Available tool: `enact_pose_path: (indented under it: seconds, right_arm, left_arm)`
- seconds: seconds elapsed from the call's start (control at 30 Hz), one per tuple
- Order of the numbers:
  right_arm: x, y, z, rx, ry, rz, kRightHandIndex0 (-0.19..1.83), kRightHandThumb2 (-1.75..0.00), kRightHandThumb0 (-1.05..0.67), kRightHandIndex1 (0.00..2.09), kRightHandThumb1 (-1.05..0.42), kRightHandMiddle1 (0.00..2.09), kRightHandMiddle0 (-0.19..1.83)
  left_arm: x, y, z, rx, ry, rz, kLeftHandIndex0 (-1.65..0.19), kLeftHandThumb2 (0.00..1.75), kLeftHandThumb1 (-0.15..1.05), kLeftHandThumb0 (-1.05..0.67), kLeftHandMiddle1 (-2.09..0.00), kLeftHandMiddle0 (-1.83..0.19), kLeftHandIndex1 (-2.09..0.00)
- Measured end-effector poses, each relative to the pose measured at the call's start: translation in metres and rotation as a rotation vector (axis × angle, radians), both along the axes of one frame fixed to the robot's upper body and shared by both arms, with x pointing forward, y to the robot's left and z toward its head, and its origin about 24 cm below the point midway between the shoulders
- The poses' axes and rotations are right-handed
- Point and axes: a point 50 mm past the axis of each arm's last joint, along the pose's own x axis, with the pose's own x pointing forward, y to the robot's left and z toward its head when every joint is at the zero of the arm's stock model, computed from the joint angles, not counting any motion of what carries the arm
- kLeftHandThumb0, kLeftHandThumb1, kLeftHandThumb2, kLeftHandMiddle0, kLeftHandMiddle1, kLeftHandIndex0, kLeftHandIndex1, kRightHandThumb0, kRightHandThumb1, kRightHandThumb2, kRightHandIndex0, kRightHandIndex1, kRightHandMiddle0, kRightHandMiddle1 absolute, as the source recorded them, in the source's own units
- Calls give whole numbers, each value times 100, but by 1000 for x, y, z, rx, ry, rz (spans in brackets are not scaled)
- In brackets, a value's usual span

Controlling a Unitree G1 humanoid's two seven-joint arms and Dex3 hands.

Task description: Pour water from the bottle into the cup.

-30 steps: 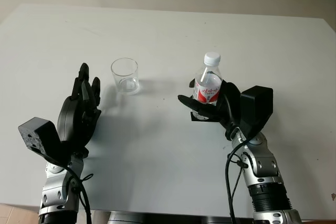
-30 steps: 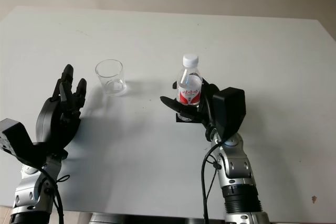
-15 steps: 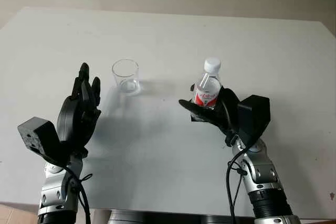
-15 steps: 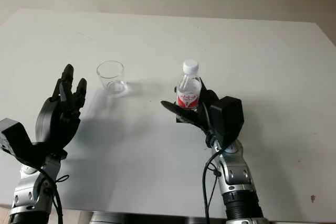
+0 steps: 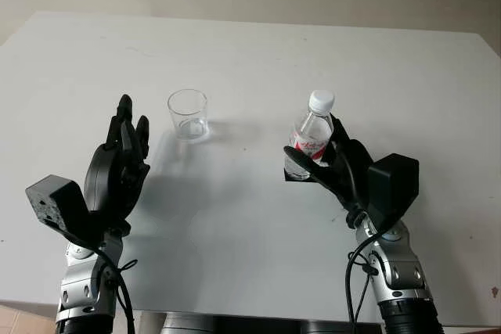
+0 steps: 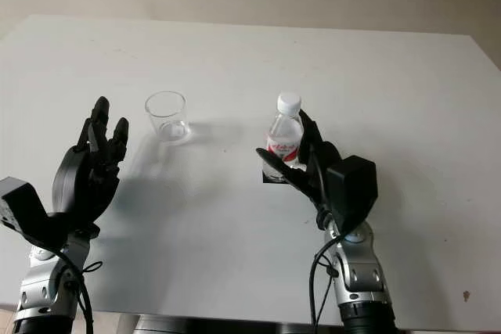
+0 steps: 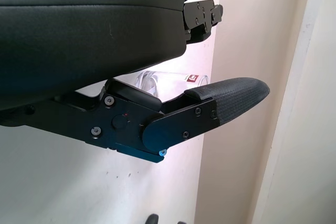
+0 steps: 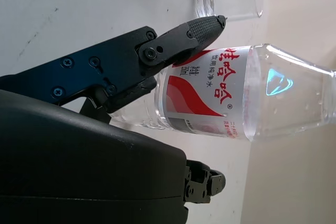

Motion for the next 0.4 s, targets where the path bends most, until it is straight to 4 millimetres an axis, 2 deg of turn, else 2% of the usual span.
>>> enact_pose_path:
  seconds: [0.17, 0.27, 0.33, 0.4]
  right_arm:
    - [-3, 0, -2, -29, -24, -11, -18, -5, -69, 2, -90, 7, -14]
    - [-5, 1, -3, -60, -58, 21, -19, -5, -76, 0, -90, 2, -19]
    - [-6, 0, -5, -127, -80, 65, -19, -6, -93, 0, -91, 0, -19]
    - [-6, -1, -4, -195, -95, 103, -19, -6, -99, 0, -92, 0, -19]
  left_arm:
    - [0, 0, 0, 1, 1, 5, 13, 76, 105, -79, -5, 7, -6]
    - [0, 0, 0, 1, 1, 4, 13, 76, 105, -79, -5, 8, -5]
    - [0, 0, 0, 1, 2, 3, 14, 76, 105, -79, -5, 8, -5]
    - [0, -1, 0, 2, 2, 2, 14, 77, 105, -79, -5, 8, -5]
